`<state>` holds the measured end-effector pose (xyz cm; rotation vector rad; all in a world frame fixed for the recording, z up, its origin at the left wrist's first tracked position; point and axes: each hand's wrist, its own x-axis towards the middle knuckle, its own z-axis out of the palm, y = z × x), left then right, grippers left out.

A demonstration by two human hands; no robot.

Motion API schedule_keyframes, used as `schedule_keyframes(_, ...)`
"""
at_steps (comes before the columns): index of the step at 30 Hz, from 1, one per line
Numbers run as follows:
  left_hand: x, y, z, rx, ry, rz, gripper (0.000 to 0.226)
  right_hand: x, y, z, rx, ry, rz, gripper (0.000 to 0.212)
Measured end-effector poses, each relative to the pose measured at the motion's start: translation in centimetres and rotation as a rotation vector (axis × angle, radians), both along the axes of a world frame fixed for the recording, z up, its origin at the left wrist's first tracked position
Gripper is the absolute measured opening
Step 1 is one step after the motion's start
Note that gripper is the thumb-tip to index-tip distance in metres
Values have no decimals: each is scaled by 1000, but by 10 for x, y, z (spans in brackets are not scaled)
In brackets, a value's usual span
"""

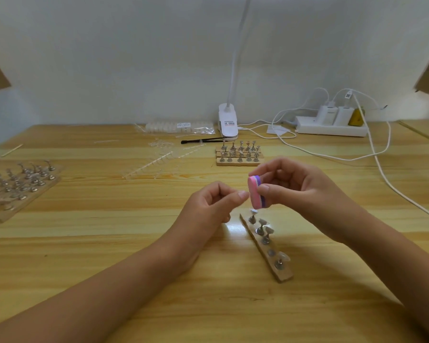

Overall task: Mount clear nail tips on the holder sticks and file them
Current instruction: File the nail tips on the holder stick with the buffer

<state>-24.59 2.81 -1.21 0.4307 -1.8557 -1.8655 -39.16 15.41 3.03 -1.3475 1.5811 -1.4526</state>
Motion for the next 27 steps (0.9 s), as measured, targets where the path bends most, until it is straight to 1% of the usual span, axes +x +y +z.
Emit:
schedule_keyframes(3,-1,-3,1,55,8,31,18,2,0,0,47,-2,49,30)
schedule_keyframes(7,0,-2,0,37,14,-11,17,3,0,0,-33,-62,-38,31)
schedule_keyframes(11,0,-2,0,43,11,-7,16,2,1,3,13,-63,17,31)
schedule_keyframes(14,-1,-3,-1,43,18,-4,15,1,1,2,-15,-92,-11,30)
schedule_keyframes(18,-1,-3,0,51,25,-9,15,5,1,0,67,-61,85,35)
schedule_keyframes(23,0,-3,-1,42,29,-11,16,4,-1,0,-34,-119,-37,33)
schedule_keyframes(27,0,-2,0,34,18,-15,16,2,1,1,29,-74,55,32)
